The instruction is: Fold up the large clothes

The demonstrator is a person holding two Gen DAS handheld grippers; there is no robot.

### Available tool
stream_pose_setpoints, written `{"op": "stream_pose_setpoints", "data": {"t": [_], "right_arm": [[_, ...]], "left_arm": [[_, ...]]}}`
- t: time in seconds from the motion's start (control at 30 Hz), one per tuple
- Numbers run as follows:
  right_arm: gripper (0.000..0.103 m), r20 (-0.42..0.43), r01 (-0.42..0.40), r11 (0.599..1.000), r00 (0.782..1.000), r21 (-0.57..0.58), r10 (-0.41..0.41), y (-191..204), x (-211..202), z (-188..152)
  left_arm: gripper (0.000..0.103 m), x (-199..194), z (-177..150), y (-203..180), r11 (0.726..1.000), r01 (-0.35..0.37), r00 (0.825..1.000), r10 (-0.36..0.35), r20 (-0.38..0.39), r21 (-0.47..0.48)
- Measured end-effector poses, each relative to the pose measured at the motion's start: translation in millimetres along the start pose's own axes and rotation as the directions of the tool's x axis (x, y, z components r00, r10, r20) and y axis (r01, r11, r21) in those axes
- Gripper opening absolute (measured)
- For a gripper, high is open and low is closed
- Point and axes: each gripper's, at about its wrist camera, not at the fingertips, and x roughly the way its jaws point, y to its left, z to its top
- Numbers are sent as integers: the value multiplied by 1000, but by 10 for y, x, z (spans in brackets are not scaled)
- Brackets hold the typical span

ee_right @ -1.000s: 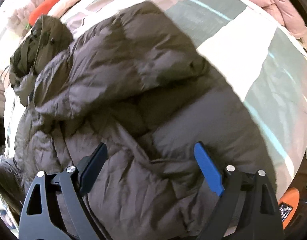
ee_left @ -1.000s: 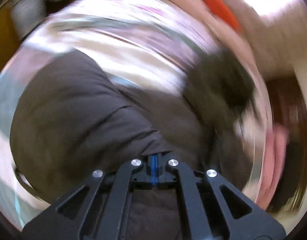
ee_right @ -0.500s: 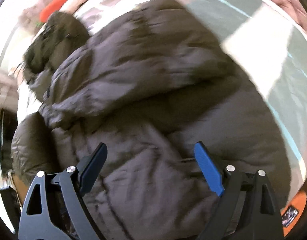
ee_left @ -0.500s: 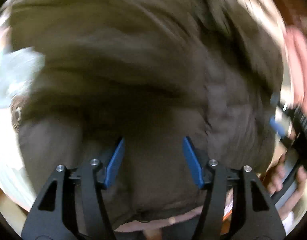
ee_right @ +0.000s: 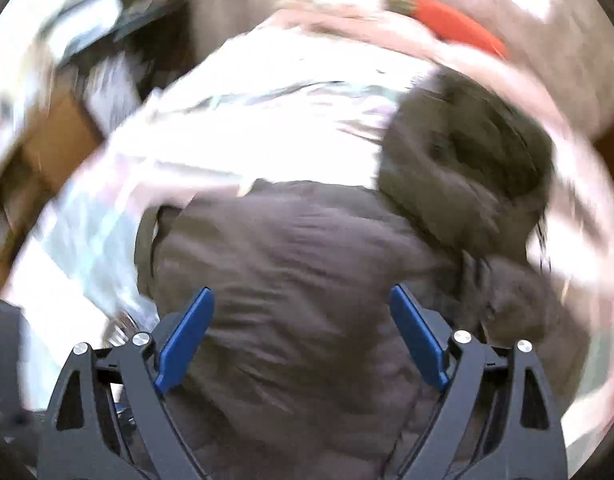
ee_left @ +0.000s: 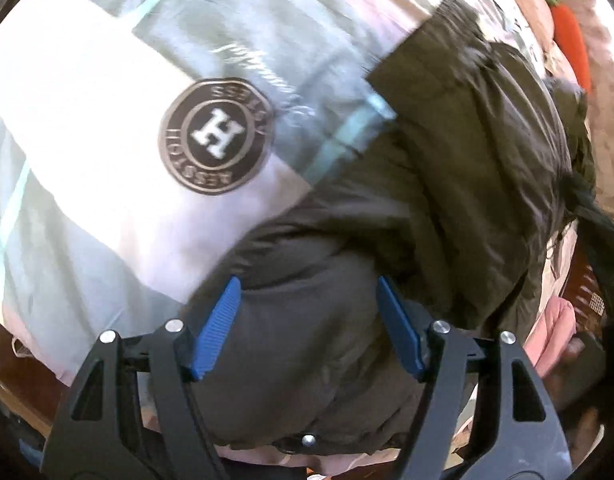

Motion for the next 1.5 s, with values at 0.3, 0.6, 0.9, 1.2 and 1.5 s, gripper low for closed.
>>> {"op": "stream_pose_setpoints", "data": {"t": [0.3,0.6,0.9,1.2,1.5], "right_arm": [[9,-7,-36,926,999,375,42,-754,148,-188],[70,-119,82,367,990,926,79,-2552,132,-1791],[86,-109,76,202,981,977,158,-2719,166,-2317],[86,-79,83,-139,996,987,35,-3055,-118,-3142],[101,328,-295,-146,888,944,324,-3105,472,-2611]], "left_arm": [[72,129,37,44,998,-19,1000,21,-22,63],[78,403,-50,-684,987,-46,999,49,-17,156],[83,636,-222,-1425,971,-78,996,86,-27,225],[85,202,-162,-1473,925,-314,944,279,177,214],[88,580,-159,-1772,980,-7,999,13,-30,200]]}}
